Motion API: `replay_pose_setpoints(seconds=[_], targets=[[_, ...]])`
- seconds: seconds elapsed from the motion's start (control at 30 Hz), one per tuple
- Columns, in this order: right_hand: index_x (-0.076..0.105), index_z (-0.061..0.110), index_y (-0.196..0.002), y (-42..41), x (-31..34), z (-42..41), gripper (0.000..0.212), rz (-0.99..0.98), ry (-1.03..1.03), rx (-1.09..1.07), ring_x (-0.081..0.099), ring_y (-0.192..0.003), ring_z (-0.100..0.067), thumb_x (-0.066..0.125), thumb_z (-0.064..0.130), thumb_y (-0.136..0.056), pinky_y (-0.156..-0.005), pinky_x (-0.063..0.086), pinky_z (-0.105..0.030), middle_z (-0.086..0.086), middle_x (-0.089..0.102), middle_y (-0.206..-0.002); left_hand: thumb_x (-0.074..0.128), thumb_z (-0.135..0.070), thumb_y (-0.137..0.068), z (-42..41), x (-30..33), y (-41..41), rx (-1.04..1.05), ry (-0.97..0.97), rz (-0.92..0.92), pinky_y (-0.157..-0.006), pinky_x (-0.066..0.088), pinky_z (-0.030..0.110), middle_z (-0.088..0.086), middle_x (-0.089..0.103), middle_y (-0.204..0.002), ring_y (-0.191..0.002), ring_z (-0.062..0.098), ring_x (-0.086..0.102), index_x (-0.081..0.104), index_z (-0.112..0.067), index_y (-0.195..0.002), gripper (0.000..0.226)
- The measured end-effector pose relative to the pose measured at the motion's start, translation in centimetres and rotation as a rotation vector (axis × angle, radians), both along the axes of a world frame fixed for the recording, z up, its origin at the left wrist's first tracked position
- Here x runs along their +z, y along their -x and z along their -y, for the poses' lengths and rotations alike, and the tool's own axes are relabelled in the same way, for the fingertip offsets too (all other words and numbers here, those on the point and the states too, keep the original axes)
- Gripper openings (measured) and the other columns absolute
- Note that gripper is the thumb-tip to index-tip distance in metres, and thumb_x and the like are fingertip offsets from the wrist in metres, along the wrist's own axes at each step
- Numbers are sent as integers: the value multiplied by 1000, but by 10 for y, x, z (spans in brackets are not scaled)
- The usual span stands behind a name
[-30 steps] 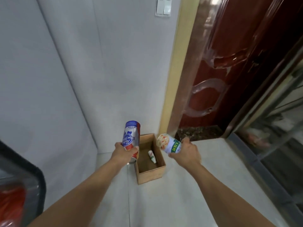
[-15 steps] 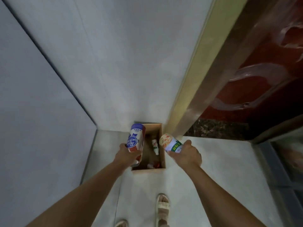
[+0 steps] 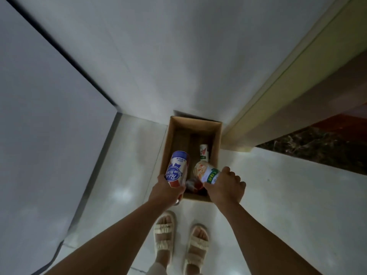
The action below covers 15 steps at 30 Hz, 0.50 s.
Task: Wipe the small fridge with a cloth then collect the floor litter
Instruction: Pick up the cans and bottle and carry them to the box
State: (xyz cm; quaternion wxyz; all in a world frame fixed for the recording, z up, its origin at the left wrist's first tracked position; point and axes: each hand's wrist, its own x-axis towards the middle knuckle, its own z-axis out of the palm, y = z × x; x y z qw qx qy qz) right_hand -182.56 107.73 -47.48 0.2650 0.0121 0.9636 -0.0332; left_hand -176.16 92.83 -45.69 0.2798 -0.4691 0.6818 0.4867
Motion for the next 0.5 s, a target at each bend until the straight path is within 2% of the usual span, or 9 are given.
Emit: replay_pose_setpoints(seconds=[0.13, 0.2, 0.33, 0.5], targets=[[44, 11, -124, 5, -80, 17, 77, -45, -37, 118, 54, -101, -22, 65, 62, -71, -82, 38, -32, -8, 59, -116, 72, -30, -78, 9, -82, 11, -61, 23, 77, -64, 51, 24, 10, 54, -121, -99, 21, 58, 32, -12, -133, 71], [44, 11, -125, 8, -116, 25, 76, -67, -46, 162, 54, -101, -22, 66, 60, -71, -82, 38, -32, -8, 59, -116, 72, -33, -77, 12, -120, 18, -101, 61, 114, -71, 54, 30, 11, 53, -122, -100, 23, 58, 30, -13, -134, 73], [43, 13, -126, 13, -173, 33, 74, -82, -61, 255, 51, -108, -25, 68, 55, -71, -92, 37, -36, -10, 57, -120, 69, -41, -77, 13, -186, 27, -220, 175, 207, -89, 51, 41, 13, 52, -124, -107, 30, 56, 29, -13, -132, 74], [42, 10, -129, 16, -219, 38, 67, -80, -86, 395, 48, -111, -29, 65, 46, -78, -99, 32, -39, -14, 54, -123, 62, -49, -80, 10, -243, 26, -309, 232, 257, -95, 47, 46, 17, 47, -129, -115, 35, 51, 23, -11, -135, 78]])
